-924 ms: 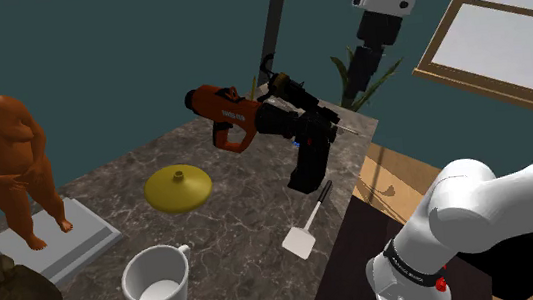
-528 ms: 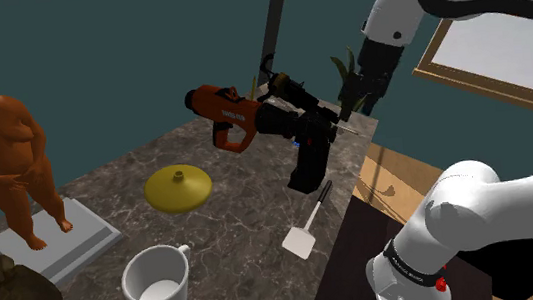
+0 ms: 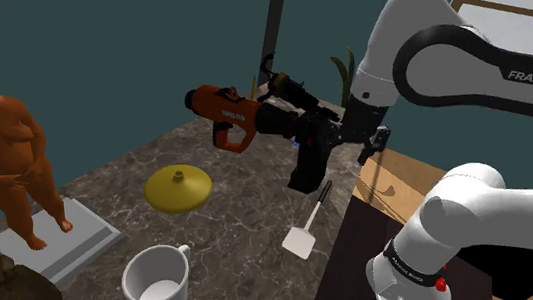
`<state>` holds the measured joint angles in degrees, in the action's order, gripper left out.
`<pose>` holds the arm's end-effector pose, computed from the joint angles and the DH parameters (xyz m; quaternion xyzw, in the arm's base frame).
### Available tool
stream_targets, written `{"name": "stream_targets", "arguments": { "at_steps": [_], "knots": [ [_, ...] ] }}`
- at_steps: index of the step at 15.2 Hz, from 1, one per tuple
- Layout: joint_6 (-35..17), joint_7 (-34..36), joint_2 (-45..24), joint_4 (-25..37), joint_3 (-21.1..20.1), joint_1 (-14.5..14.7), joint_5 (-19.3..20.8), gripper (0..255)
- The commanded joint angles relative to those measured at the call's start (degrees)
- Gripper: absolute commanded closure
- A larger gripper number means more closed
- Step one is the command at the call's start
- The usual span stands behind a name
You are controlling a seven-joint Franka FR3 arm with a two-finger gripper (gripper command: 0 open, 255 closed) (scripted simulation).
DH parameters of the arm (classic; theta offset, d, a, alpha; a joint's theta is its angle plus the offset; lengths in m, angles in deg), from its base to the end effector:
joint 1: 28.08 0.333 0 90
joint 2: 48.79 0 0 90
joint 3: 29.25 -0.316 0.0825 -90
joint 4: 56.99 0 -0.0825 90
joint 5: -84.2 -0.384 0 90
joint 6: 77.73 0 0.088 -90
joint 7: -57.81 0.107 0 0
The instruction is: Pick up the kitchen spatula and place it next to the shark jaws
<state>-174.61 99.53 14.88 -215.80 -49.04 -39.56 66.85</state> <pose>0.2417 0.0644 0.4731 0.9202 -0.3914 0.0065 0.0017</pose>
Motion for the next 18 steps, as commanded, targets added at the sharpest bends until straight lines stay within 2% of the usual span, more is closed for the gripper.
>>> {"name": "stream_targets", "arguments": {
  "at_steps": [1, 7, 14, 18],
  "knots": [
    [-2.11, 8.96, 1.53, -2.91, -4.82, -1.05, -3.93, 0],
    [-10.21, 34.20, 0.10, -7.99, -21.84, -3.53, -17.16, 0],
    [-16.80, 33.71, -3.17, -11.62, -26.12, -2.84, -21.31, 0],
    [-17.40, 33.66, -3.53, -11.89, -26.49, -2.81, -21.67, 0]
  ]
}}
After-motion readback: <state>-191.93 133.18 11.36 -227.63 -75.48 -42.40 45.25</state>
